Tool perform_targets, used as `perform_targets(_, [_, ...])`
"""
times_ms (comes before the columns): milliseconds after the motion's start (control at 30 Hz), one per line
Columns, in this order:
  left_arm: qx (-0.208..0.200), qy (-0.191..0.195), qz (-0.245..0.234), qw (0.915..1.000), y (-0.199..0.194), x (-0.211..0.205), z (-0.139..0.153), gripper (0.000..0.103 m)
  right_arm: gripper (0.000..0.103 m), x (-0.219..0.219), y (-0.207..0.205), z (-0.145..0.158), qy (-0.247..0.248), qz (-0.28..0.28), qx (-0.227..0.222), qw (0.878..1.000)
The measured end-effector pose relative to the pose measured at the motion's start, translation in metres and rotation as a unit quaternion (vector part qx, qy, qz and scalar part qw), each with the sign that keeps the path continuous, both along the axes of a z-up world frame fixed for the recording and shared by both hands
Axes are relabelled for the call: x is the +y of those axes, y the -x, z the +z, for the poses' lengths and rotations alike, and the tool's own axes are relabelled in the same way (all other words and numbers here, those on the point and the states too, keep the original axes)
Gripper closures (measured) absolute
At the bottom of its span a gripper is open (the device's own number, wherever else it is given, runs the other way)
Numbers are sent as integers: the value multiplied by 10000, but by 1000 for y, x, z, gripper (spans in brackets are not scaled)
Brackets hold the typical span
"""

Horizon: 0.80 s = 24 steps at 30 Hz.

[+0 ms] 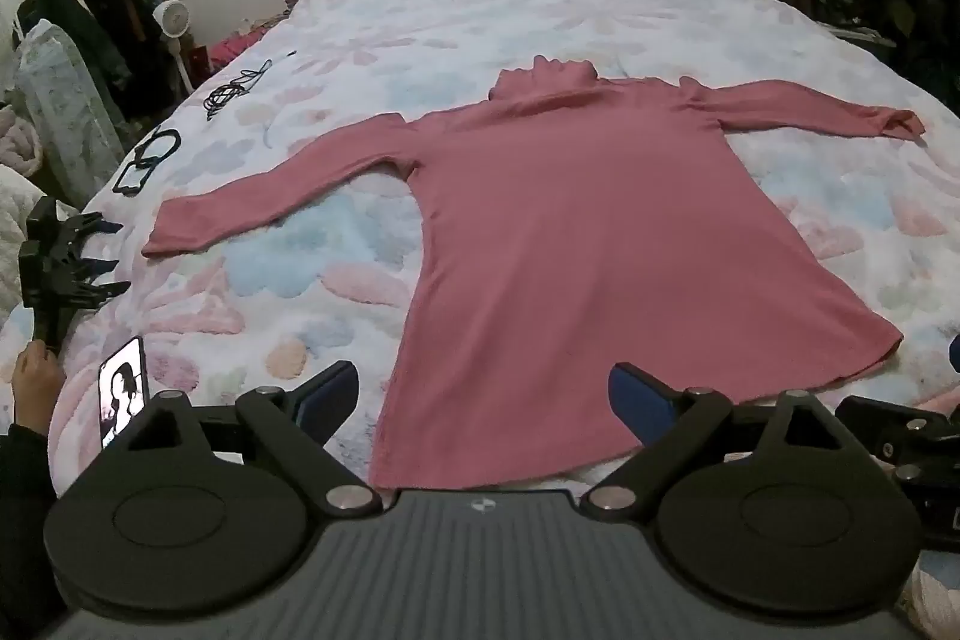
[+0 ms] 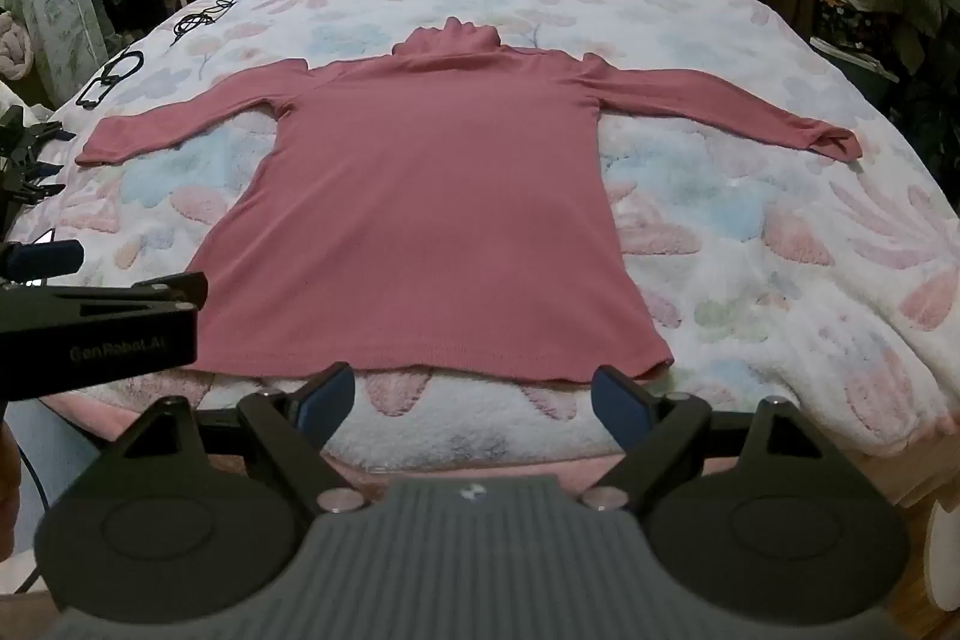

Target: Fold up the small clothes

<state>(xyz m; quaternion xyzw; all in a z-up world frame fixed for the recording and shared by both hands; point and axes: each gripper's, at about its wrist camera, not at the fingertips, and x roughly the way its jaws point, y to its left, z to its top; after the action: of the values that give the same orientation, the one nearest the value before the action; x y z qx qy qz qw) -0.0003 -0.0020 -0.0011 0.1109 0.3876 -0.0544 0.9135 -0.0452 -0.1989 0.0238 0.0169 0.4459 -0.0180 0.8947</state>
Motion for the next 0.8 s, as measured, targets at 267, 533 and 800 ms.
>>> perform_targets(267, [-19,54,27,10000,-1,0,2,0,21,0,0,0,5,-14,8,10000])
perform_targets(533, [-24,74,19,10000,-1,1,1,0,21,0,0,0,7,-14,-3,10000])
perform_targets(800, [-20,64,5,10000,-3,0,1,0,21,0,0,0,10,-10,-7,10000])
